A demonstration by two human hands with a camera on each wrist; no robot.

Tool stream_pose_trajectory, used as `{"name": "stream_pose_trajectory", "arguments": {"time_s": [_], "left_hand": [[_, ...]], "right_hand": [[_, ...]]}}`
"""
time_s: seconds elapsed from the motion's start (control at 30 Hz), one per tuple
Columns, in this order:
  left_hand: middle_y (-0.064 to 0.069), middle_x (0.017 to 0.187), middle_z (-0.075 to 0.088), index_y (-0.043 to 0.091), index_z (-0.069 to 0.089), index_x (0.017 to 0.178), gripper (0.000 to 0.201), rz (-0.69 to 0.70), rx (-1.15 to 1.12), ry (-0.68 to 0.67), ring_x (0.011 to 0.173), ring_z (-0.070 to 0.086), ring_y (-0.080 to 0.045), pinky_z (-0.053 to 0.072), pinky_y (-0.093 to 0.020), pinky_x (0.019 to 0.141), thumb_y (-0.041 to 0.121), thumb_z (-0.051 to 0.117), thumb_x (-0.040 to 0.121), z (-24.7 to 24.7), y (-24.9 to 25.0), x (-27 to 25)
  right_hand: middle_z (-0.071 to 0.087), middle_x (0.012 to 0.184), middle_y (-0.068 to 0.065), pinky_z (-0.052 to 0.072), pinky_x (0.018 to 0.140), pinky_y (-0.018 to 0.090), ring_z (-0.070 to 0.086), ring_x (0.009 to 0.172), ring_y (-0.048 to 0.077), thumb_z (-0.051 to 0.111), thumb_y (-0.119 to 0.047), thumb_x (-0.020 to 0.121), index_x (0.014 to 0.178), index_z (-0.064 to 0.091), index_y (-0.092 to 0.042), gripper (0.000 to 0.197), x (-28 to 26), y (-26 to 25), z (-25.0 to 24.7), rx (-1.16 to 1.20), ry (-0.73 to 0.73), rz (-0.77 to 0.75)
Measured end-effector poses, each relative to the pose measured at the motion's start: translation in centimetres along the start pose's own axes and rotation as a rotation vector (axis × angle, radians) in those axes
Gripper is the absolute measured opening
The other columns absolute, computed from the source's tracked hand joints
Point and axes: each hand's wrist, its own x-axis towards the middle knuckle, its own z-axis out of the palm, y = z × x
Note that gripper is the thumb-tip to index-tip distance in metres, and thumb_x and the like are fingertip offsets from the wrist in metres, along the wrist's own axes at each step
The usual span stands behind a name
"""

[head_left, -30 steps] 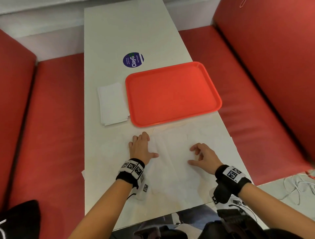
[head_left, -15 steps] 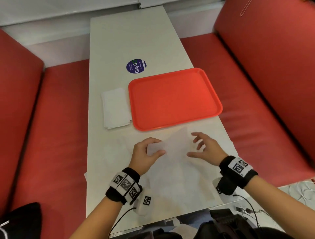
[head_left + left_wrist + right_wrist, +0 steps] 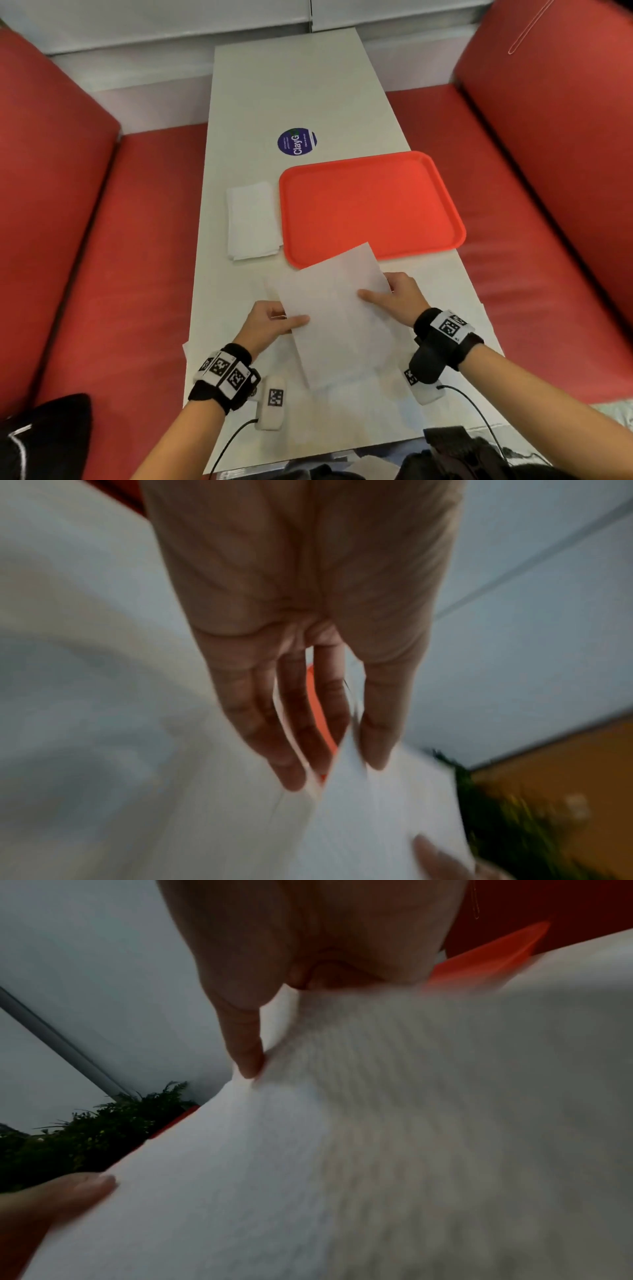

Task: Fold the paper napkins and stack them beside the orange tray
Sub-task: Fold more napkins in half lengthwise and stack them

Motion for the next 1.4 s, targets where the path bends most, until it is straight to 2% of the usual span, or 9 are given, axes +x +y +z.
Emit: {"name": "stream_pose_trajectory", "arguments": {"time_s": [0.17,0.27,0.37,0.6,0.83,1.0,1.13,1.3,1.4], "left_hand": [[-0.019,0.114,0.070,-0.013,0.059,0.113,0.079,-0.008,-0.256,-0.133,0.111,0.065,-0.036,0.050,-0.052,0.095,0.028,0.094,0.055,0.7,2.0,-1.0],[-0.009,0.096,0.074,0.008,0.077,0.088,0.047,0.040,-0.433,-0.252,0.090,0.072,-0.020,0.059,-0.034,0.073,0.036,0.091,0.052,1.7,3.5,-1.6],[-0.009,0.129,0.063,0.014,0.077,0.089,0.044,0.150,-0.397,-0.378,0.113,0.063,-0.030,0.056,-0.044,0.082,0.049,0.083,0.065,2.4,4.0,-1.6],[-0.010,0.104,0.075,0.006,0.072,0.108,0.037,0.206,-0.181,-0.054,0.080,0.070,-0.019,0.057,-0.034,0.079,-0.009,0.075,0.075,1.8,4.0,-0.2],[-0.012,0.084,0.073,0.011,0.069,0.117,0.046,0.317,-0.017,0.099,0.068,0.067,-0.019,0.060,-0.030,0.063,-0.009,0.074,0.076,-5.2,9.8,5.2],[-0.012,0.078,0.069,0.015,0.067,0.122,0.047,0.318,0.139,0.213,0.072,0.064,-0.021,0.058,-0.030,0.072,-0.011,0.067,0.082,-11.9,12.4,11.9],[-0.028,0.088,0.066,0.022,0.068,0.120,0.045,0.202,0.236,0.219,0.077,0.064,-0.024,0.058,-0.037,0.086,-0.005,0.066,0.084,-14.8,11.2,15.7],[-0.013,0.130,0.061,0.022,0.069,0.117,0.043,0.105,0.364,0.240,0.070,0.062,-0.011,0.055,-0.018,0.068,-0.006,0.066,0.085,-15.3,9.1,18.1],[-0.028,0.119,0.064,0.023,0.072,0.110,0.037,0.088,0.411,0.271,0.066,0.061,-0.016,0.055,-0.025,0.072,-0.003,0.071,0.083,-15.5,8.4,18.4]], "right_hand": [[0.076,0.096,-0.002,0.058,0.073,0.030,0.073,0.086,0.015,0.077,-0.027,0.082,0.096,0.073,-0.016,0.018,-0.6,-1.8,0.3,0.157,-0.099,-0.087],[0.077,0.092,-0.001,0.058,0.072,0.032,0.073,0.081,0.015,0.077,-0.023,0.082,0.091,0.073,-0.015,0.013,-1.0,-3.4,0.5,0.265,-0.158,-0.153],[0.076,0.083,-0.002,0.057,0.068,0.031,0.071,0.075,0.014,0.079,-0.033,0.073,0.083,0.073,-0.016,0.021,-1.0,-4.3,0.7,0.329,-0.147,-0.187],[0.060,0.062,-0.007,0.039,0.054,0.024,0.052,0.056,0.017,0.057,-0.023,0.096,0.089,0.072,-0.009,0.022,-0.4,-4.4,0.8,0.367,-0.138,-0.101],[0.071,0.080,0.018,0.048,0.048,0.029,0.066,0.056,0.035,0.041,-0.044,0.099,0.112,0.061,-0.009,0.043,1.6,-5.6,0.6,0.380,-0.208,0.028],[0.073,0.084,0.022,0.047,0.051,0.031,0.065,0.057,0.035,0.039,-0.045,0.098,0.112,0.061,-0.009,0.045,3.3,-6.0,0.0,0.366,-0.160,0.016],[0.072,0.083,0.023,0.046,0.050,0.030,0.064,0.056,0.034,0.037,-0.043,0.101,0.112,0.061,-0.009,0.043,4.5,-5.5,-0.9,0.380,-0.098,0.031],[0.071,0.082,0.024,0.046,0.047,0.030,0.063,0.054,0.033,0.036,-0.044,0.101,0.112,0.060,-0.008,0.045,5.0,-4.2,-1.9,0.382,-0.040,0.071],[0.071,0.081,0.023,0.046,0.046,0.028,0.063,0.053,0.033,0.036,-0.044,0.100,0.110,0.062,-0.009,0.045,4.7,-3.5,-2.6,0.380,-0.013,0.096]]}}
